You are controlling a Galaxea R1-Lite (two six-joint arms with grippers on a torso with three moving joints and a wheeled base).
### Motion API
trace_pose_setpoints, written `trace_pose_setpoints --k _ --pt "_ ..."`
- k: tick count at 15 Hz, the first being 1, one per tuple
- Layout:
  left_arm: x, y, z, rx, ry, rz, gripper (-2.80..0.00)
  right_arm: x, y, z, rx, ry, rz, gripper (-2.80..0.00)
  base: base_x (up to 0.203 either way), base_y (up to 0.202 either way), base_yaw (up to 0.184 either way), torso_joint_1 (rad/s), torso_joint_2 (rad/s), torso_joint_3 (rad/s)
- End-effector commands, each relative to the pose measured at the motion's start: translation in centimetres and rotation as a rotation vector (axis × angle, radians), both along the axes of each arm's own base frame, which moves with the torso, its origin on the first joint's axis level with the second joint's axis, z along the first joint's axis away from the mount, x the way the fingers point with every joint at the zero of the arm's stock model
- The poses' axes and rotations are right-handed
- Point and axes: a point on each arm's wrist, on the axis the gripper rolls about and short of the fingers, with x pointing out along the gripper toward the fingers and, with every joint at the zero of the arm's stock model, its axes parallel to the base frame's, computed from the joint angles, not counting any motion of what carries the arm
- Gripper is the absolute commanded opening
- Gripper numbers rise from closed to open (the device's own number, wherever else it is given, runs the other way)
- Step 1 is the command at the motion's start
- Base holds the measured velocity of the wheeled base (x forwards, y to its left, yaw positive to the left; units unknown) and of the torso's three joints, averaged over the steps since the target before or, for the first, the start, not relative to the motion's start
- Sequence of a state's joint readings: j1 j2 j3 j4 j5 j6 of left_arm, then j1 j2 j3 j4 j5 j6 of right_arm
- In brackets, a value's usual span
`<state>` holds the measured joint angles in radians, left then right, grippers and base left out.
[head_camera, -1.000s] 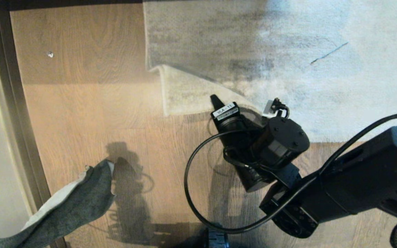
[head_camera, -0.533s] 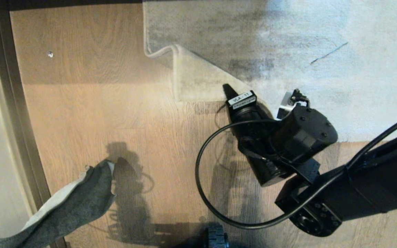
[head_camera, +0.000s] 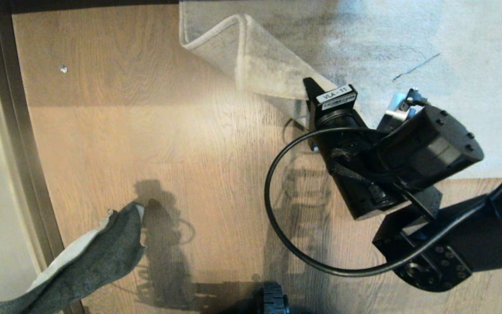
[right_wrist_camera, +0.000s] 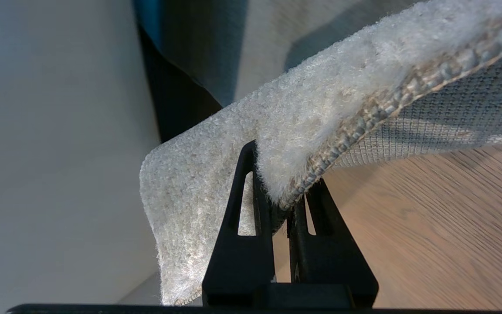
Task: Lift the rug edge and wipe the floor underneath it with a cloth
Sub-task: Lift up the carpet
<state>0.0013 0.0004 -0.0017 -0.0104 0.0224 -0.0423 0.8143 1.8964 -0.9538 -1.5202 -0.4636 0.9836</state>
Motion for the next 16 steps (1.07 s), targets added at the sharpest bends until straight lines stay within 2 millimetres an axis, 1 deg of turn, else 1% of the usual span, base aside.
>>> trace_pose_setpoints --k 1,6,11,16 --pt "0.0 0.0 0.0 -0.001 -0.001 0.001 -2.80 -1.1 -1.0 2.0 0.074 -0.068 0.008 -2.80 0.000 0.000 0.000 0.000 0.00 0.000" --pt "0.0 0.0 0.0 -0.001 -0.001 0.001 -2.80 -2.3 -2.0 3.7 0.109 -0.103 0.019 -2.80 0.000 0.000 0.000 0.000 0.00 0.000" --pt "0.0 0.0 0.0 -0.001 -0.001 0.001 -2.80 -2.7 -2.1 4.2 0.106 -0.134 0.059 -2.80 0.000 0.000 0.000 0.000 0.00 0.000" --pt "0.0 0.0 0.0 -0.001 -0.001 0.001 -2.80 -2.6 -2.1 4.1 0.101 -0.132 0.062 -2.80 0.000 0.000 0.000 0.000 0.00 0.000"
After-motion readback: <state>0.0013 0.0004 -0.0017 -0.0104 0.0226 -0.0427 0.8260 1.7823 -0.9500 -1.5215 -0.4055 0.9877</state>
